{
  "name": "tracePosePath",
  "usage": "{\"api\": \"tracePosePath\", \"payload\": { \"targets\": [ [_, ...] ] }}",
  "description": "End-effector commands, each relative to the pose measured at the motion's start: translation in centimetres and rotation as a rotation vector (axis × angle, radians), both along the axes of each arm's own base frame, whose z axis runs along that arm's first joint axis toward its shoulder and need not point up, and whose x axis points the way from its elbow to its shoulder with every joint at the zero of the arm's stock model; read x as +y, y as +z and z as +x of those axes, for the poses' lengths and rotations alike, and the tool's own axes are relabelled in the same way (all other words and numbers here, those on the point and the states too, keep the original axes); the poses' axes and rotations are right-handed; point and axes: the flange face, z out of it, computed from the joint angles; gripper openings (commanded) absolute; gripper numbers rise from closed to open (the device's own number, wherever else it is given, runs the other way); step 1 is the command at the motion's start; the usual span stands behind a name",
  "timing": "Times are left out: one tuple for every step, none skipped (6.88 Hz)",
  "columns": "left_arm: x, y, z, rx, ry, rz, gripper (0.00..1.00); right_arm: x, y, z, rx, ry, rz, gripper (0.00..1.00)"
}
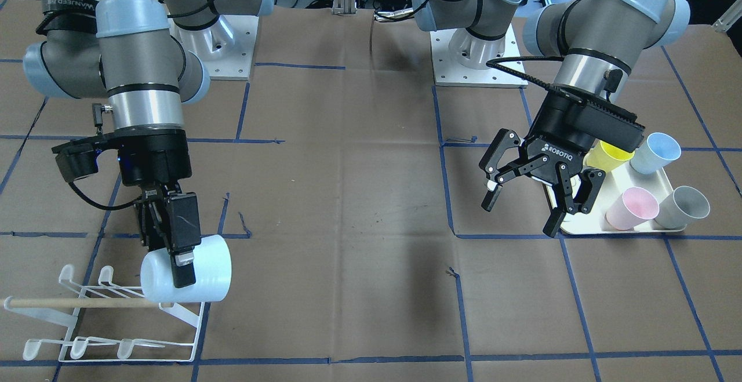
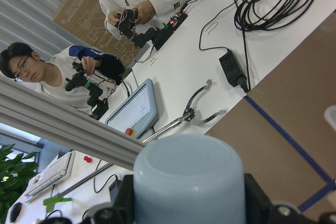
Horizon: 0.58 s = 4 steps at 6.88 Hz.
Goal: Transfer IKEA cup to right arm and place on rack
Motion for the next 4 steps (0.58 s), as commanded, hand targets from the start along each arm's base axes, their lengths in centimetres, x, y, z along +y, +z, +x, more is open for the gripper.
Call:
{"api": "tracePosePath", "payload": {
  "targets": [
    [-0.8, 3.7, -3.1, -0.209, 0.107, 0.263, 0.99, -1.6, -0.2, -3.9, 0.279, 0.036, -0.058, 0.14],
    [0.0, 4.9, -3.4, -0.257, 0.107, 0.411, 0.99, -2.3, -1.4, -5.1, 0.385, 0.058, -0.118, 0.15],
    [1.7, 5.5, -3.1, -0.295, 0.127, 0.561, 0.99, -3.1, -3.5, -5.8, 0.482, 0.085, -0.166, 0.15],
    [4.3, 6.1, -3.1, -0.304, 0.126, 0.667, 0.99, -3.5, -4.7, -6.4, 0.546, 0.095, -0.208, 0.15]
  ]
}}
